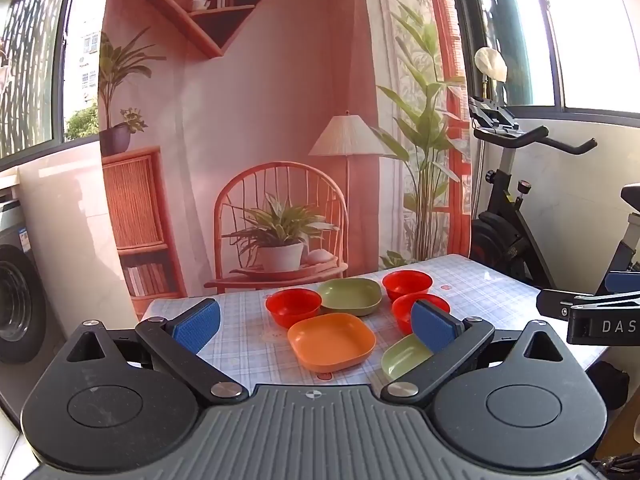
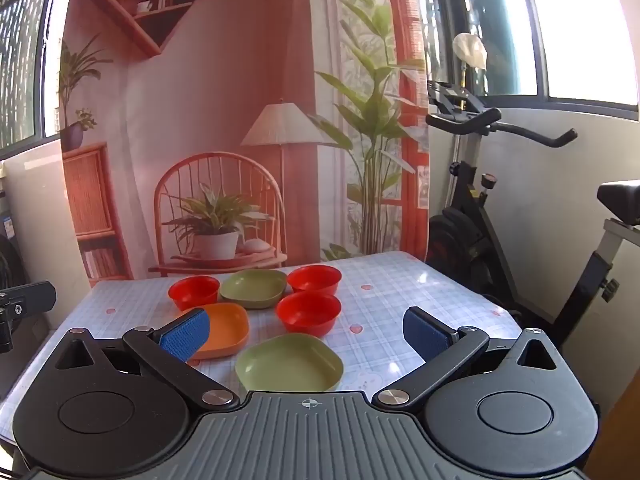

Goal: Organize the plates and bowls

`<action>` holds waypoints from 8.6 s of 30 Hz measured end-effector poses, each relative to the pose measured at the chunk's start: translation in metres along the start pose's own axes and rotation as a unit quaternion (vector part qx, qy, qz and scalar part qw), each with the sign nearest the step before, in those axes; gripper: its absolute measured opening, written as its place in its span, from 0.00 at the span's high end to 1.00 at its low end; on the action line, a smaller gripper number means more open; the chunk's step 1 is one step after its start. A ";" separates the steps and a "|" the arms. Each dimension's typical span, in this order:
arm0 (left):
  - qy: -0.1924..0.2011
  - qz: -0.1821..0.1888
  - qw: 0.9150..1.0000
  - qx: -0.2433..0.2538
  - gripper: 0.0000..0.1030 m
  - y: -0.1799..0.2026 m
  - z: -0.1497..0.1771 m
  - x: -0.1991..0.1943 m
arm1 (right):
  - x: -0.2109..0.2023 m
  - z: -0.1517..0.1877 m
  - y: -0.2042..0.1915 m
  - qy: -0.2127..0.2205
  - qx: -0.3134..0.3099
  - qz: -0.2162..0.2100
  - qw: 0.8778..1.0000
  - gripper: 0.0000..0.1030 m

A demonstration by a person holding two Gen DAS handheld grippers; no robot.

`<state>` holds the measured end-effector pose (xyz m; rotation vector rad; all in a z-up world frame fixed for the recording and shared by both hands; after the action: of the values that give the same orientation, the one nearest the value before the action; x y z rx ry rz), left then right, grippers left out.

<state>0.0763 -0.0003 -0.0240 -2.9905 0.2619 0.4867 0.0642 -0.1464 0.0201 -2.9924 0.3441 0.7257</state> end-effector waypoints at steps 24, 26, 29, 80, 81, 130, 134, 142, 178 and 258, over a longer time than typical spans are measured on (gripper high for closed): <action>0.001 0.005 1.000 -0.006 0.01 -0.003 0.002 -0.001 | 0.001 0.001 -0.004 0.001 0.006 -0.001 1.000 0.00; 0.003 0.004 1.000 -0.008 0.01 -0.004 0.004 -0.001 | 0.000 0.001 0.000 0.002 0.007 -0.001 1.000 0.00; 0.000 0.002 1.000 -0.008 0.01 -0.001 0.003 -0.001 | 0.001 0.002 0.004 0.002 0.007 -0.001 1.000 0.00; -0.003 -0.001 1.000 -0.012 0.01 -0.001 0.001 0.001 | 0.000 0.006 0.008 -0.002 0.015 0.001 1.000 0.00; -0.003 -0.001 1.000 -0.011 0.01 -0.001 0.001 0.000 | 0.000 0.006 0.008 -0.002 0.015 0.001 1.000 0.00; -0.162 0.006 0.985 -0.053 0.18 -0.011 0.034 0.243 | 0.244 -0.009 0.000 -0.037 -0.003 -0.066 0.997 0.16; -0.192 0.031 0.980 -0.039 0.22 0.014 0.064 0.263 | 0.256 0.026 0.002 -0.057 -0.033 -0.055 0.996 0.31; -0.251 0.050 0.966 -0.041 0.43 0.040 0.110 0.286 | 0.278 0.088 0.016 -0.158 -0.012 -0.051 0.986 0.58; -0.273 0.096 0.950 -0.119 0.88 0.037 0.143 0.307 | 0.292 0.122 0.017 -0.212 0.024 -0.074 0.974 0.93; -0.260 0.075 0.957 -0.103 0.89 -0.111 0.097 0.373 | 0.332 0.067 -0.156 -0.254 -0.025 -0.112 0.960 0.90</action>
<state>0.4160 0.0635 -0.2284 -2.8967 0.4099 1.3606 0.3570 -0.0562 -0.1926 -2.6796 -0.0391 1.4331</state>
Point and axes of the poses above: each gripper's, at about its wrist camera, not at the fingertips, and x roughly the way its jaws point, y to its right, z to its underside, the point moved 8 cm from there along x, roughly the way its jaws point, and after that the axes turned 9 degrees about z, right-handed, at the moved point
